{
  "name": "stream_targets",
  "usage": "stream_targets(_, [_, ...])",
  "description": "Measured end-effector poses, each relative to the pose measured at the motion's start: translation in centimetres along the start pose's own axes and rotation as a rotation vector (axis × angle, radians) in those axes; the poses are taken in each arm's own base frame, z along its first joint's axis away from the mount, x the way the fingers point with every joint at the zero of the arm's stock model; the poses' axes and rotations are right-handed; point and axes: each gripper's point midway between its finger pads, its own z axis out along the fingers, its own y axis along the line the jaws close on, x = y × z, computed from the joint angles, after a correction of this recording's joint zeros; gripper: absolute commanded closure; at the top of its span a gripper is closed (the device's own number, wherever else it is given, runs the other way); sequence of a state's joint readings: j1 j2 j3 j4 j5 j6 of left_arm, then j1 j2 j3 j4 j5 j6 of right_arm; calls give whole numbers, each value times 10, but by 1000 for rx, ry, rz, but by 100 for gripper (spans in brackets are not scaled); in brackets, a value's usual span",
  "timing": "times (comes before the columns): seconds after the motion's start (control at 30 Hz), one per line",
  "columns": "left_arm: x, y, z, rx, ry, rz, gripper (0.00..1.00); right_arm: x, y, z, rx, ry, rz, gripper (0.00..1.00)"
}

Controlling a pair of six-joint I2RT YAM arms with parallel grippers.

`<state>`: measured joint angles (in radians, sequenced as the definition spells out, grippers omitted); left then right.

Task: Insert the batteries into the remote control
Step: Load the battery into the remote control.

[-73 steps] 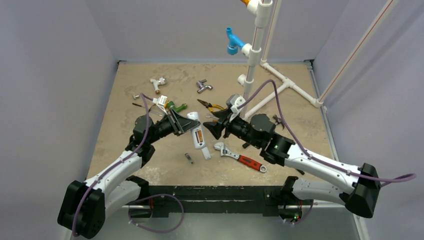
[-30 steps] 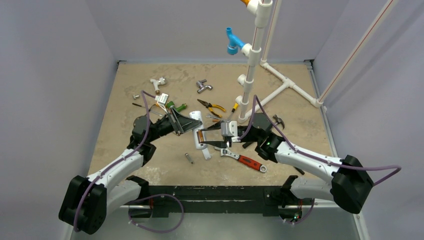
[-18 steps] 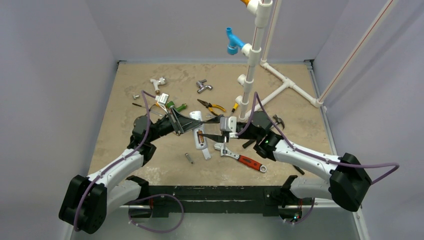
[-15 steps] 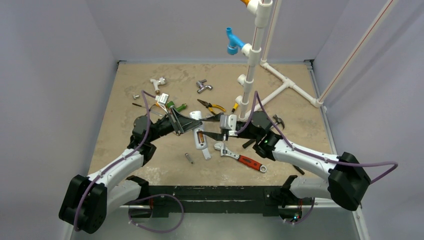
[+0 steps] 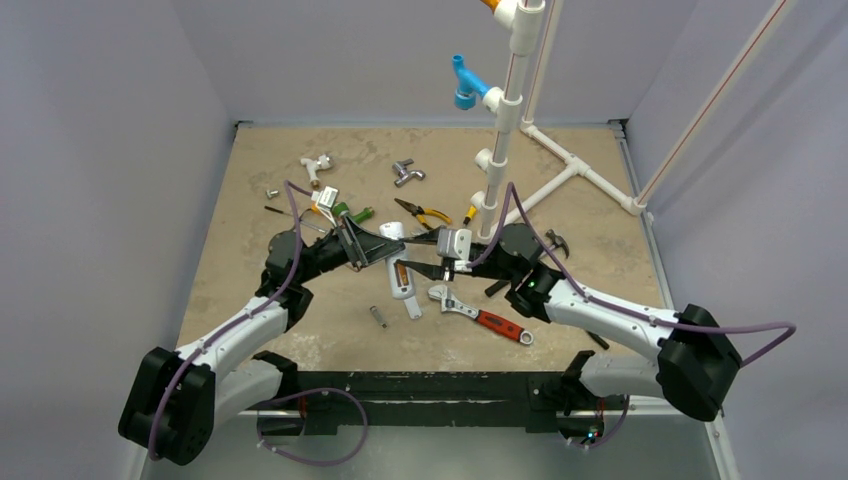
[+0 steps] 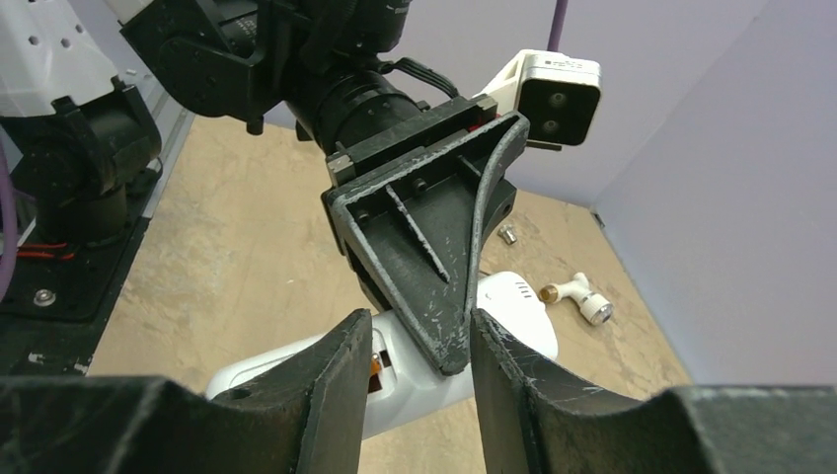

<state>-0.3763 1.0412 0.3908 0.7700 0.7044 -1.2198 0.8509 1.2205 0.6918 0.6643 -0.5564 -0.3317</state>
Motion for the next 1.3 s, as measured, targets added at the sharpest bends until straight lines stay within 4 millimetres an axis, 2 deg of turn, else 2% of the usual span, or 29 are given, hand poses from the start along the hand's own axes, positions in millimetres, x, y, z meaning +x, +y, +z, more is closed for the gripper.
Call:
stream_targets(0.23, [0, 1, 0, -3, 0, -2, 100, 1, 8, 2, -2, 48, 21, 58])
stream_targets(0.33, [-1, 4, 0, -18, -6, -3, 100, -2, 8, 9, 53, 83, 48, 58])
stream_targets(0.47, [-2, 13, -1, -62, -22, -4, 100, -5, 3, 14, 178, 136, 177, 57])
stream_targets(0.73, [-3, 20, -1, -93, -30, 4, 100, 24, -10, -1, 435, 252, 544, 55])
stream_targets(0.83, [-4, 18, -1, -90, -32, 7, 100, 24, -11, -1, 473, 288, 636, 53])
stream_targets(1.0, [-4, 17, 0, -89, -33, 8, 100, 19, -10, 2, 483, 298, 718, 51])
stream_targets(1.3, [-4, 17, 0, -89, -33, 8, 100, 42, 3, 0, 487, 410, 789, 54])
